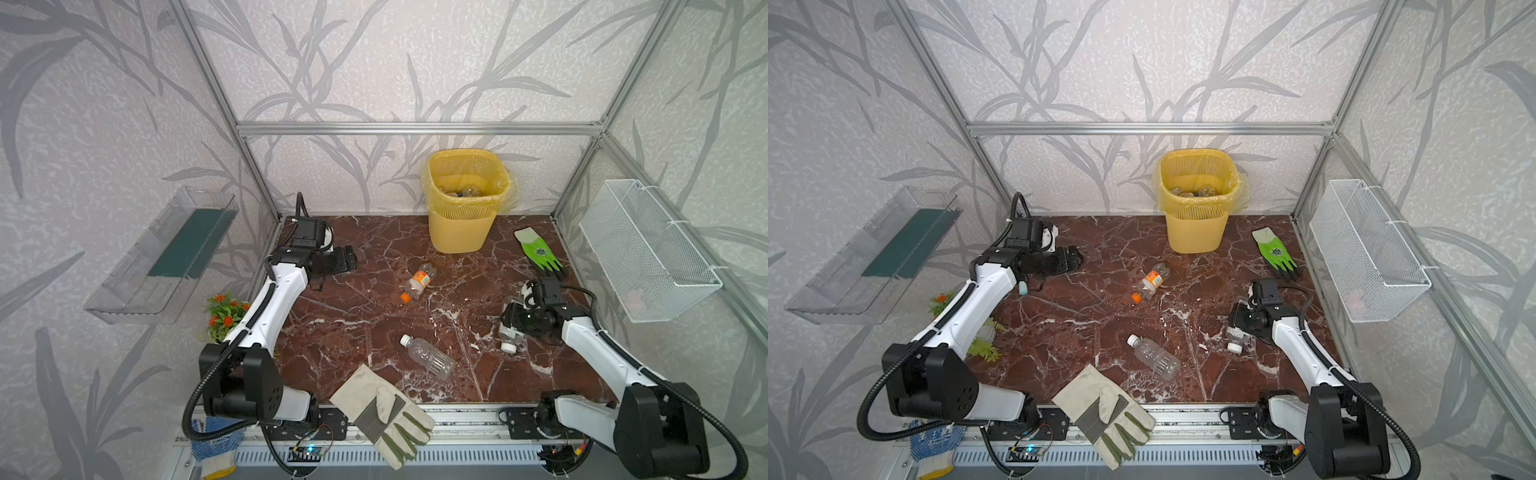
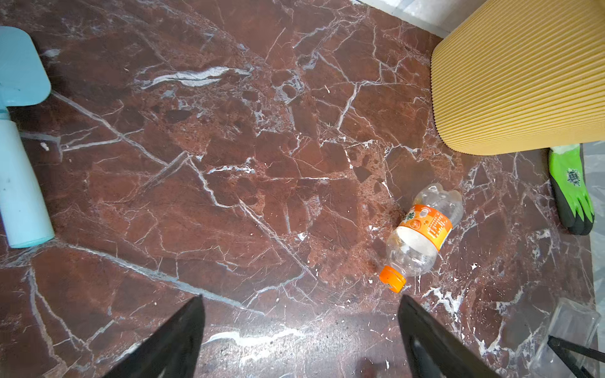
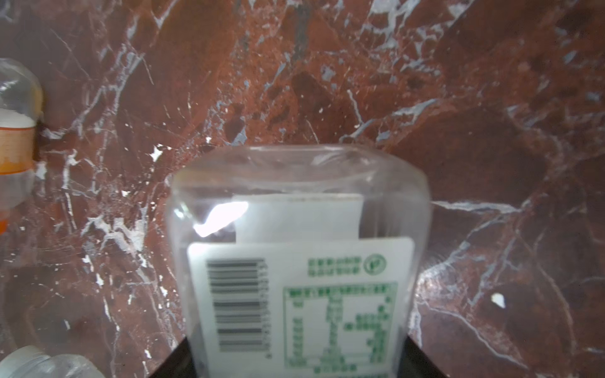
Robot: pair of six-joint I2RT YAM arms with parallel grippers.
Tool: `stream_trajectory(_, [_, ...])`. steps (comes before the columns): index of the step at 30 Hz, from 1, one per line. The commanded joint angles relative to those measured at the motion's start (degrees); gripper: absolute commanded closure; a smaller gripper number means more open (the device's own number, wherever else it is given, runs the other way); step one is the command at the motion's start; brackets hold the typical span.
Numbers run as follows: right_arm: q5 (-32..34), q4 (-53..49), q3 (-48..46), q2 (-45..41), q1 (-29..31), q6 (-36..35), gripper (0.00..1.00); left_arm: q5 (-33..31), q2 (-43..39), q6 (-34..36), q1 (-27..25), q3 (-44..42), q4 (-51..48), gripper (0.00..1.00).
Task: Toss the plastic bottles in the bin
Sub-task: 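Lift the white-label bottle over the yellow bin and open the right gripper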
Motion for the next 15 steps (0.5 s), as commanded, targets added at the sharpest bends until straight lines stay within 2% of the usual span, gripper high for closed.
stream_trajectory(1, [-2.97, 0.84, 13.86, 1.52, 0.01, 1.15, 0.35, 0.80, -1.79, 0.40, 0.09, -1.28, 0.84, 0.08])
stream_trajectory(5, [-3.02, -0.26, 50.03, 11.93, 2.32, 1.48, 0.30, -3.96, -4.77, 1.37, -3.61, -2.83, 1.66, 0.08])
stream_trajectory(7, [-6.02, -2.93, 68.02, 19.68, 2.24, 1.77, 0.18, -8.12, -7.13, 3.22, -8.12, -2.69, 1.04, 0.07])
stream_trajectory(8, [-7.10, -6.97, 77.59, 23.94, 2.05, 0.96, 0.04, -9.48, -8.81, 5.27, -10.97, -2.89, 0.64, 0.06])
stream_trajectory(9, [-7.43, -11.03, 85.07, 27.30, 1.81, -0.26, 0.01, -9.85, -10.49, 7.86, -13.61, -3.38, 0.10, 0.04])
stream_trajectory(11, [-5.85, -17.63, 91.21, 29.94, 1.35, -2.25, 0.01, -9.87, -13.33, 11.47, -16.73, -4.87, -1.92, 0.01])
stream_trajectory(12, [-4.72, -18.64, 90.33, 29.35, 0.84, -3.05, 0.01, -9.71, -14.73, 12.03, -17.38, -5.89, -3.10, 0.01])
stream_trajectory(13, [-4.53, -17.41, 87.17, 27.77, 0.39, -3.30, 0.01, -9.30, -15.94, 12.48, -17.81, -6.87, -3.75, 0.01])
stream_trajectory(15, [-5.05, -6.81, 72.18, 20.39, -0.79, -2.24, 0.01, -7.21, -18.47, 13.48, -18.74, -9.07, -3.88, 0.01])
